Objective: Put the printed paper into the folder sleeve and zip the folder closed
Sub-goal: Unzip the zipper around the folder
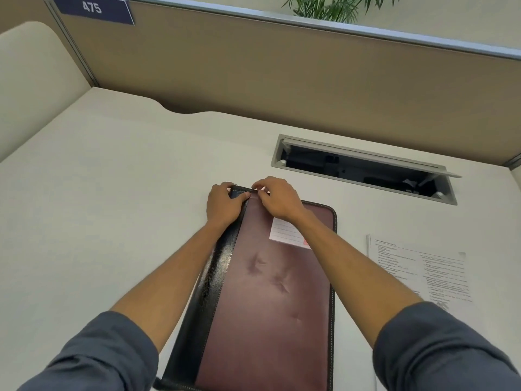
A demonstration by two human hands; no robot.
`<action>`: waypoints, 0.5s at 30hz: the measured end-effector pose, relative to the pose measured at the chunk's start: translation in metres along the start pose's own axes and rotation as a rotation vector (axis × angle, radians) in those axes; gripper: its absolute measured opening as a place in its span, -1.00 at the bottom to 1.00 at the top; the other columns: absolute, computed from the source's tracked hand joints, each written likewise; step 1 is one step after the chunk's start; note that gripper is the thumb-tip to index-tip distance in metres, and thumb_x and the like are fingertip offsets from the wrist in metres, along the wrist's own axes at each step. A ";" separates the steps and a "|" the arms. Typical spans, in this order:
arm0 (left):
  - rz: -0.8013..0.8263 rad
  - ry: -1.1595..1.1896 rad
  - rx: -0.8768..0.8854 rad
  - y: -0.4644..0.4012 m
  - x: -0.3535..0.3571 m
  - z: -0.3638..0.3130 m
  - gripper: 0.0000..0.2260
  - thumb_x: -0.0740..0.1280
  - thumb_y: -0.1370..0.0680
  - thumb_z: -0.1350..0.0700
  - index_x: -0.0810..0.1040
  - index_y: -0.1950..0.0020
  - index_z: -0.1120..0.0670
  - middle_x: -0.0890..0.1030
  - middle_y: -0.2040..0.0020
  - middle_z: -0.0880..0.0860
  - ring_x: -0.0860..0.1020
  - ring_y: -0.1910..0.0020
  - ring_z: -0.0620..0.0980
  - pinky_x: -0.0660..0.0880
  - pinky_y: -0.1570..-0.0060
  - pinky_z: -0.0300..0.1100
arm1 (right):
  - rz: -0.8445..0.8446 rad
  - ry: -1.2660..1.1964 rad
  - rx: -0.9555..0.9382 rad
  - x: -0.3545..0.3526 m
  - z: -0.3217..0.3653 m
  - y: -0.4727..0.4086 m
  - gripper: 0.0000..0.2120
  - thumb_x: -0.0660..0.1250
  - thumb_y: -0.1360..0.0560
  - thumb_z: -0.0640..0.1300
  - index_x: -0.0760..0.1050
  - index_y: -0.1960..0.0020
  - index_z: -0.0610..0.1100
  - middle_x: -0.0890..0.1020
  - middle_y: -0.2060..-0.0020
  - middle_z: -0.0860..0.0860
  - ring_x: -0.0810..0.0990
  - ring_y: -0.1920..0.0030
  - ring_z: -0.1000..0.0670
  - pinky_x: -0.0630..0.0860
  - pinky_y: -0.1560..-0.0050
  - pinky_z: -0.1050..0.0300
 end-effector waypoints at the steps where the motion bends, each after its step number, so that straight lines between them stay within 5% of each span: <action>1: -0.001 0.021 0.013 0.001 0.000 0.001 -0.58 0.47 -0.44 -0.05 0.55 -0.23 0.09 0.55 -0.13 0.12 0.52 -0.14 0.09 0.46 -0.19 0.01 | 0.017 0.008 0.004 0.003 0.000 -0.007 -0.71 0.17 -0.58 -0.15 0.59 -0.19 -0.03 0.59 -0.18 -0.02 0.54 -0.15 -0.08 0.48 -0.16 -0.05; 7: -0.019 0.063 0.086 0.004 -0.001 0.002 -0.60 0.47 -0.45 -0.03 0.54 -0.21 0.09 0.54 -0.07 0.13 0.51 -0.09 0.10 0.45 -0.16 0.01 | 0.183 -0.075 -0.017 0.018 0.003 -0.042 -0.70 0.19 -0.59 -0.16 0.59 -0.23 -0.02 0.62 -0.20 -0.05 0.54 -0.21 -0.08 0.43 -0.26 -0.04; 15: -0.043 0.104 0.069 0.004 -0.003 0.003 -0.52 0.52 -0.41 -0.03 0.49 -0.23 0.13 0.58 -0.06 0.11 0.53 -0.05 0.09 0.48 -0.11 0.01 | 0.469 0.185 -0.111 0.031 0.034 -0.072 -0.57 0.08 -0.54 -0.31 0.55 -0.26 -0.03 0.58 -0.23 -0.12 0.52 -0.19 -0.13 0.45 -0.21 0.00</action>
Point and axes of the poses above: each hand's wrist, its own y-axis away from the middle knuckle, its own x-axis out of the palm, z = x × y, the point moved 7 cm from there along -y, towards the middle knuckle
